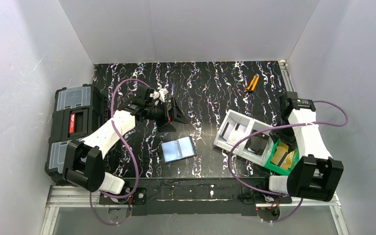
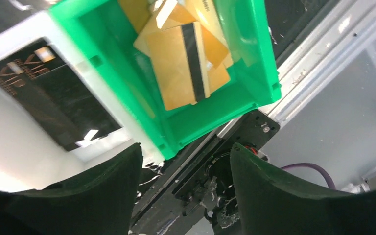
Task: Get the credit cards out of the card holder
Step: Place the credit card in the storage box, then remove the credit card from the card holder.
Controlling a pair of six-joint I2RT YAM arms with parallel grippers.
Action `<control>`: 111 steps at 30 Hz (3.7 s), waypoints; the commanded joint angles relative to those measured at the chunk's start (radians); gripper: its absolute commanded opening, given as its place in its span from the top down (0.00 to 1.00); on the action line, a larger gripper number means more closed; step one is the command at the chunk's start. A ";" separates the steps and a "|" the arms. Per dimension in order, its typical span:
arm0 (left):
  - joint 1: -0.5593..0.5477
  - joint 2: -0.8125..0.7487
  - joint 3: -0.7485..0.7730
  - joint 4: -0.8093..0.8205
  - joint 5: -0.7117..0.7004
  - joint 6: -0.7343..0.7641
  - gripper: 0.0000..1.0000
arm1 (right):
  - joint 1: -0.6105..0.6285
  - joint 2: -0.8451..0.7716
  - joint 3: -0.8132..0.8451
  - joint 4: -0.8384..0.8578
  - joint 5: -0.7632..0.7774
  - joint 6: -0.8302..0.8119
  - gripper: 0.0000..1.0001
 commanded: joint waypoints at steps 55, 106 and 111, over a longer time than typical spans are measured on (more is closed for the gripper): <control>-0.480 0.371 0.204 -0.329 -0.901 0.036 0.28 | 0.594 0.022 0.078 0.524 -0.410 -0.031 0.02; -0.145 0.234 -0.306 0.232 -0.220 -0.011 1.00 | 0.829 0.412 0.042 0.839 -0.876 0.008 0.60; -0.136 0.242 -0.302 0.204 -0.228 0.002 1.00 | 0.836 0.448 0.049 0.812 -0.837 0.012 0.65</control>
